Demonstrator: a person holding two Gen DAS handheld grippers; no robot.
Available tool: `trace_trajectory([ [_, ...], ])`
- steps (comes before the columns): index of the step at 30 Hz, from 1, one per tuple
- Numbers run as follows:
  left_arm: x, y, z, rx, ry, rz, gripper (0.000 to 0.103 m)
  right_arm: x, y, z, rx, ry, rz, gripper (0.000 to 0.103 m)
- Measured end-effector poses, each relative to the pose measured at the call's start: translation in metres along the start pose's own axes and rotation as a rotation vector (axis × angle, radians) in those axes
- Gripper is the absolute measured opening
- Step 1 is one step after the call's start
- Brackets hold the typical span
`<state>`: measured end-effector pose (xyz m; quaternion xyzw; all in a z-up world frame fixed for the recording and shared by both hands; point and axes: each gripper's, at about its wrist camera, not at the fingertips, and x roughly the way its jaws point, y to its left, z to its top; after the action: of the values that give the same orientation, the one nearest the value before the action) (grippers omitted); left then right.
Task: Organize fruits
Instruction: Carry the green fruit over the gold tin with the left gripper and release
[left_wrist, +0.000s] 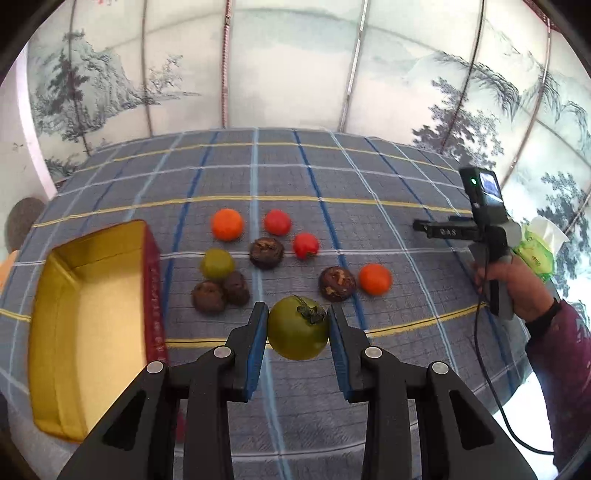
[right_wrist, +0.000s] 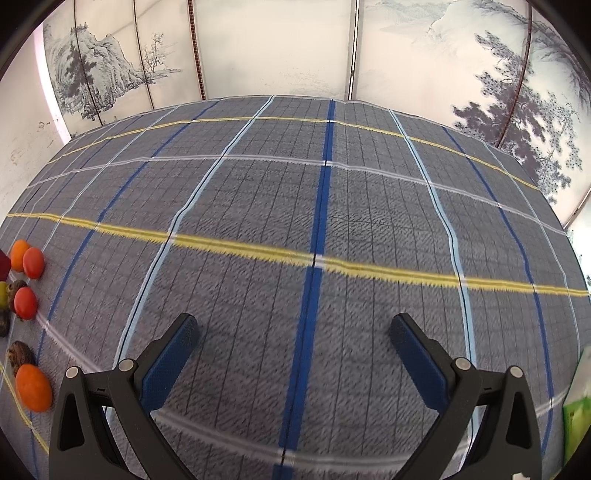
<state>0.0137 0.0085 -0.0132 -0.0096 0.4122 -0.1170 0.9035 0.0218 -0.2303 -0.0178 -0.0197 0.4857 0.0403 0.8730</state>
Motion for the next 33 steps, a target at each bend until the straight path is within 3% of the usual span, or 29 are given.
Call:
trace_trajectory([
  [13,-0.028,0.047,-0.012,-0.020,-0.060,0.163,0.034,-0.020,0.011,-0.025,0.043,-0.001,-0.034,0.103],
  [24,-0.016,0.106,-0.025,-0.041,-0.028,0.280,0.034,-0.021,0.011,-0.027,0.041,-0.003,-0.035,0.103],
  [33,0.000,0.148,-0.014,-0.011,0.001,0.377,0.034,-0.021,0.012,-0.027,0.041,-0.003,-0.036,0.103],
])
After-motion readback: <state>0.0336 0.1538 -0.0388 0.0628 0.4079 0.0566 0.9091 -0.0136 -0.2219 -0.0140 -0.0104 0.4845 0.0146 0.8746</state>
